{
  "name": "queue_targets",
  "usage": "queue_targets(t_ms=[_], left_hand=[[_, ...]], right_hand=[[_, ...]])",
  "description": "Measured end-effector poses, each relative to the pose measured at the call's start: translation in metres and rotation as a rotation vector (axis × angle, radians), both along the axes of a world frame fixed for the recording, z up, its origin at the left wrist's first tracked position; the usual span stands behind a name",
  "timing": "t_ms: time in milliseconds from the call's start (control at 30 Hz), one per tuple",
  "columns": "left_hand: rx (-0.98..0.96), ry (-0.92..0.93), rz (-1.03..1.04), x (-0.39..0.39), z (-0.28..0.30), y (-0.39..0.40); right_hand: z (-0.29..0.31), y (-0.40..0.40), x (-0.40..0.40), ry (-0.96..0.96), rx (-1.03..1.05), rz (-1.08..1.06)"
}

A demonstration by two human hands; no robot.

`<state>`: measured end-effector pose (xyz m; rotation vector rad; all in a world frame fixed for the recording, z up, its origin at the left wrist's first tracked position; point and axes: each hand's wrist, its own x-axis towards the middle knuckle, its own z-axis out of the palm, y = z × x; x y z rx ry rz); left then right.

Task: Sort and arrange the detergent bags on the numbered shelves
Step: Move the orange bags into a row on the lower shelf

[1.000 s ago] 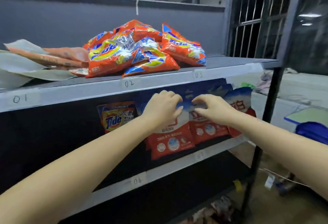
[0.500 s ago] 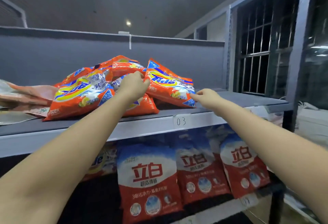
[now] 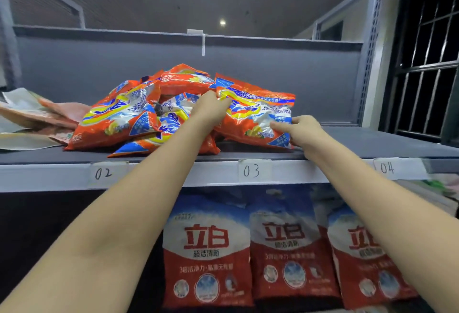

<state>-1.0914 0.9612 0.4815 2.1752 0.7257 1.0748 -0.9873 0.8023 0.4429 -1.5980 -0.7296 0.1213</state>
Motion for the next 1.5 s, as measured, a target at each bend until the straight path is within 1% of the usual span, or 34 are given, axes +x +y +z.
queue_targets(t_ms=[100,233,300,400,467,567,667,833,900,1000,1133,1300,1400,1500], left_hand=[[0.020,-0.163,-0.036,-0.007,-0.008,-0.011],[0.030,-0.433,-0.189,-0.036,-0.015,-0.037],[0.012,-0.497,-0.261,-0.057,-0.021,-0.051],[-0.106,-0.525,-0.373,-0.089,-0.040,-0.069],[-0.199,-0.530,-0.392,-0.108,-0.058,-0.070],[-0.417,-0.613,-0.440,-0.139,-0.087,-0.070],[-0.525,-0.624,-0.456,-0.176,-0.121,-0.075],[-0.607,-0.648,-0.344,-0.241,-0.187,-0.056],[-0.637,-0.625,-0.292,-0.262,-0.208,-0.044],[-0.748,-0.576,-0.185,-0.291,-0.239,-0.022],[-0.854,-0.535,-0.092,-0.321,-0.275,0.008],[-0.916,-0.537,-0.007,-0.350,-0.308,0.041],[-0.940,-0.533,0.032,-0.357,-0.328,0.058],[-0.952,-0.489,0.034,-0.350,-0.339,0.080]], right_hand=[[0.007,-0.014,-0.008,-0.059,0.120,-0.007],[0.012,-0.042,-0.036,-0.134,0.311,0.034],[0.007,-0.057,-0.051,-0.144,0.372,0.064],[-0.011,-0.074,-0.077,-0.142,0.420,0.125],[-0.028,-0.082,-0.095,-0.131,0.429,0.169],[-0.058,-0.087,-0.125,-0.087,0.440,0.243],[-0.095,-0.084,-0.156,-0.044,0.439,0.273],[-0.165,-0.054,-0.208,0.089,0.371,0.327],[-0.190,-0.036,-0.225,0.173,0.332,0.340],[-0.223,-0.009,-0.250,0.277,0.271,0.336],[-0.256,0.027,-0.282,0.363,0.180,0.342],[-0.281,0.067,-0.307,0.419,0.051,0.374],[-0.291,0.085,-0.314,0.375,-0.088,0.417],[-0.298,0.108,-0.313,0.379,-0.110,0.370]])
